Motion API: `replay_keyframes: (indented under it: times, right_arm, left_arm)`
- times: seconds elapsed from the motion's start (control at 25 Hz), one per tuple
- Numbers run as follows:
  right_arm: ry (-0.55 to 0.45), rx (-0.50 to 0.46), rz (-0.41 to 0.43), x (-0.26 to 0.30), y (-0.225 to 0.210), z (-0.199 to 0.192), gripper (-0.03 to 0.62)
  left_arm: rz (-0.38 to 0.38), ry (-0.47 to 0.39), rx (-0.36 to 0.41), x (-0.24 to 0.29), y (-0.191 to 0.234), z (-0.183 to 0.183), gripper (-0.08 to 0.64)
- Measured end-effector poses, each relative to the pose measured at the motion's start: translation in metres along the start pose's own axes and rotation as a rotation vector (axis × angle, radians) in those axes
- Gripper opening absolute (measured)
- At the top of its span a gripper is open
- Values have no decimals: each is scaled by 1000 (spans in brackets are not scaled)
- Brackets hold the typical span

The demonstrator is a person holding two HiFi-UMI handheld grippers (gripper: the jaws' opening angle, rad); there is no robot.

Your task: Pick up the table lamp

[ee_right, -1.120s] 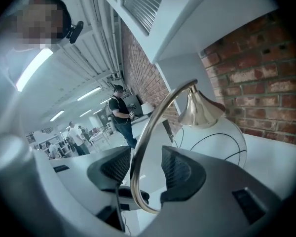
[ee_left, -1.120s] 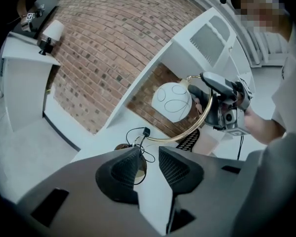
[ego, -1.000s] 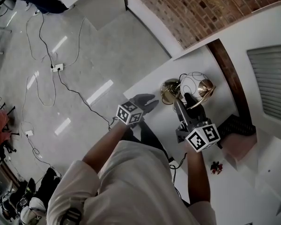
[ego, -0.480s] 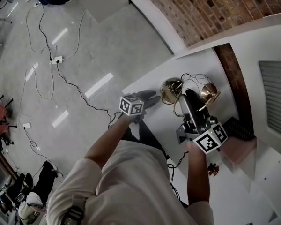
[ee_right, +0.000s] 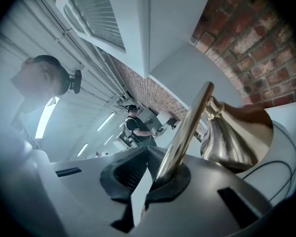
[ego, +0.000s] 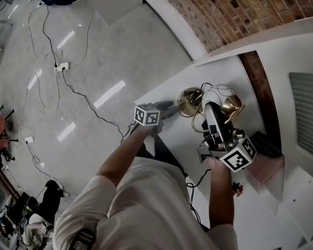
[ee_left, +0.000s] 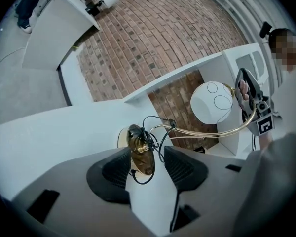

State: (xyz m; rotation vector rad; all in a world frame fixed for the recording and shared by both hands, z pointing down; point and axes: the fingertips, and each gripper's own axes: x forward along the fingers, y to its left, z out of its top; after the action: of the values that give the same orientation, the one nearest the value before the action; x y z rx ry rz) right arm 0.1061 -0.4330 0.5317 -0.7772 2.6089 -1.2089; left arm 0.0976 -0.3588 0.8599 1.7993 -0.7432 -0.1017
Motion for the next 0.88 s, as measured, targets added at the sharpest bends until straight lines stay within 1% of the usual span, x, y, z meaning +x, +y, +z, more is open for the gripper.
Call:
replay_keyframes:
  times: [0.12, 0.24, 0.6, 0.76, 0.88]
  right_arm:
    - [3, 11, -3, 0, -1, 1, -3]
    - [-1, 18, 13, -2, 0, 2, 11]
    - [-13, 48, 40, 2, 5, 7, 11]
    - [-17, 63, 54, 3, 15, 6, 11]
    - [-10, 60, 68, 4, 33, 2, 11]
  left_arm:
    - [-9, -14, -39, 2, 3, -1, 236]
    - [-10, -29, -78, 2, 8, -2, 261]
    - [-23, -32, -168, 4, 16, -16, 319]
    - [-36, -37, -205, 1, 18, -22, 333]
    - [-38, -44, -227, -5, 19, -24, 342]
